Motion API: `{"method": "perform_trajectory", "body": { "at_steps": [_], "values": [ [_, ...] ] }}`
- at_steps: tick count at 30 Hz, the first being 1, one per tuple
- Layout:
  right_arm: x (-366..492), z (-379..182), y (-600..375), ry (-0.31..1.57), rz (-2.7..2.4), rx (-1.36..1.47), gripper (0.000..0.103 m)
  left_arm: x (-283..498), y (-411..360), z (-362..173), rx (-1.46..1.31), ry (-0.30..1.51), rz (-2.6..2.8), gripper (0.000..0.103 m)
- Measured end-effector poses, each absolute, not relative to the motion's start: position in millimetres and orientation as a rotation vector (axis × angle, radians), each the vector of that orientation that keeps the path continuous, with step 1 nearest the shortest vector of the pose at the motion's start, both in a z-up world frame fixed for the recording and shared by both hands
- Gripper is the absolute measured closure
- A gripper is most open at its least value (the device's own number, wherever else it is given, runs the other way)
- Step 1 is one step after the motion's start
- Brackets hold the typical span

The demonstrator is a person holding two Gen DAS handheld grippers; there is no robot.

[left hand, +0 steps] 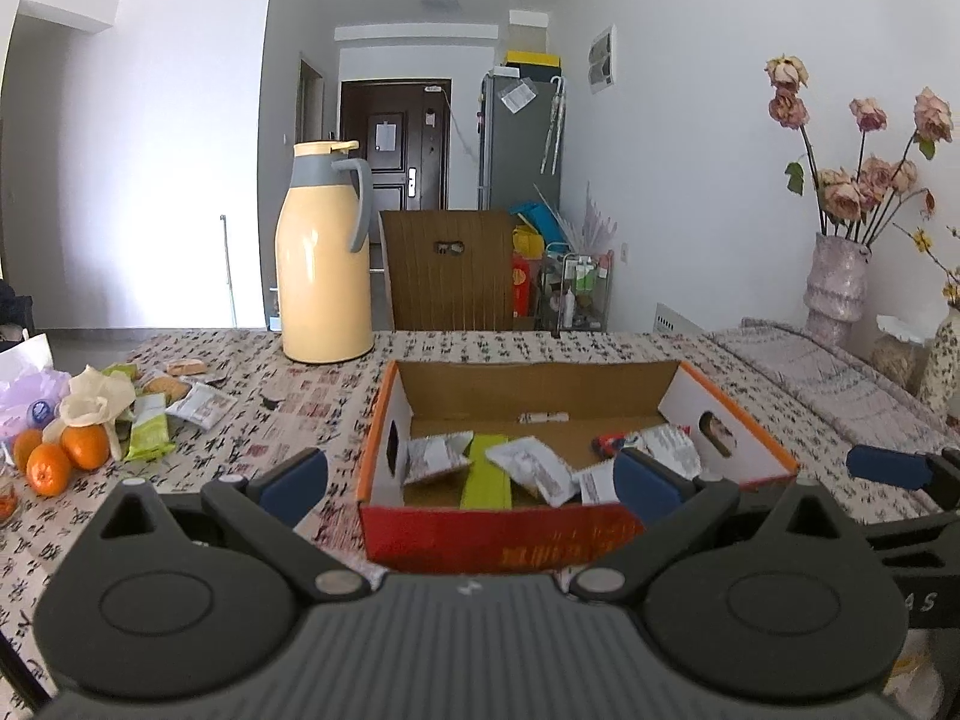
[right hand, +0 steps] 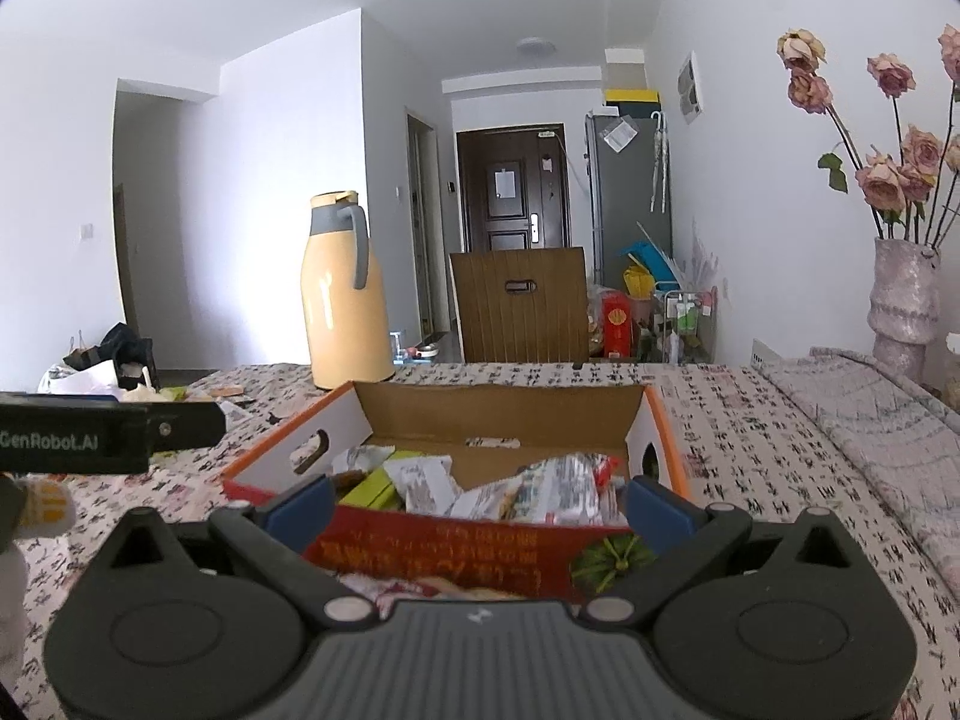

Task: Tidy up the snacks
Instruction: 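Withdraw both tools from the box back toward the snack pile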

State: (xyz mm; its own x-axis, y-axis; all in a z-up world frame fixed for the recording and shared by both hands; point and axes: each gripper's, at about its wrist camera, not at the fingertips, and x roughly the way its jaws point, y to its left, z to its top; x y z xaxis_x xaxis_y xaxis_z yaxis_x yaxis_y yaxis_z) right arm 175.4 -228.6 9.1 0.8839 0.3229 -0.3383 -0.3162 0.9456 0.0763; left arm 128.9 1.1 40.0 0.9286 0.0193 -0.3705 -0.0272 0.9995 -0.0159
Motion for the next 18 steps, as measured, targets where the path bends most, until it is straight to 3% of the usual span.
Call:
{"method": "perform_trajectory", "body": {
  "at_steps": [18],
  "values": [
    [134, -13, -237, 0.454, 0.302, 0.01, 0.0, 94, 23, 2, -0.05, 0.481, 0.006, 0.0]
  ]
}}
